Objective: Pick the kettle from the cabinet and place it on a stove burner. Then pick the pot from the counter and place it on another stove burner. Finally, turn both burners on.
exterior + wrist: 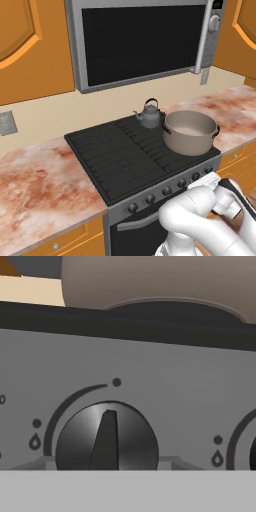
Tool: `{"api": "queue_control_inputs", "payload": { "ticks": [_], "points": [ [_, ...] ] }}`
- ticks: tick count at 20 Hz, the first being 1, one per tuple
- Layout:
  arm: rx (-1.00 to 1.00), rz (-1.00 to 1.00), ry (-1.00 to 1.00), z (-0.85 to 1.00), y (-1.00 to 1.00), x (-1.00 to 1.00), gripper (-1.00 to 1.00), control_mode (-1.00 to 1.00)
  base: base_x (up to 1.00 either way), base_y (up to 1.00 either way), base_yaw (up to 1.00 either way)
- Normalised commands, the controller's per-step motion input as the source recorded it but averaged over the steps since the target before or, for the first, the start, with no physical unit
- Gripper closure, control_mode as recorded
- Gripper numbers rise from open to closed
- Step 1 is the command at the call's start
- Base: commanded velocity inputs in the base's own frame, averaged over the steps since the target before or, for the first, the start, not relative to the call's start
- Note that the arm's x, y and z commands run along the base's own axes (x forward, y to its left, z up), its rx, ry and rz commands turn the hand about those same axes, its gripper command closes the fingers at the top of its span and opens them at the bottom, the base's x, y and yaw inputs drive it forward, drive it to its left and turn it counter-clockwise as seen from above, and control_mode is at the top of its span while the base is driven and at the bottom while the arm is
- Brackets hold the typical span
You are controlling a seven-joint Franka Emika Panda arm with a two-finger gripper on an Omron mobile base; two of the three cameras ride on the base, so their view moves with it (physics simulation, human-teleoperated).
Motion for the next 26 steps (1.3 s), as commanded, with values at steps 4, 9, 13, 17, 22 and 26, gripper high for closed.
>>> {"api": "queue_control_inputs", "payload": {
  "ticks": [4,9,13,17,22,26],
  "points": [
    [-0.02,0.00,-0.11,0.11,-0.07,-0.08,1.00,-1.00,0.00,0.00,0.00],
    [-0.23,0.00,-0.14,0.07,-0.01,-0.09,1.00,-1.00,0.00,0.00,0.00],
    [-0.31,0.05,-0.03,0.12,-0.03,-0.01,1.00,-1.00,0.00,0.00,0.00],
    [-0.31,0.08,-0.01,0.10,-0.05,0.00,1.00,-1.00,0.00,0.00,0.00],
    [-0.28,0.07,-0.01,0.09,-0.05,0.00,1.00,-1.00,0.00,0.00,0.00],
    [-0.27,0.05,-0.03,0.08,-0.01,-0.02,1.00,-1.00,0.00,0.00,0.00]
  ]
}}
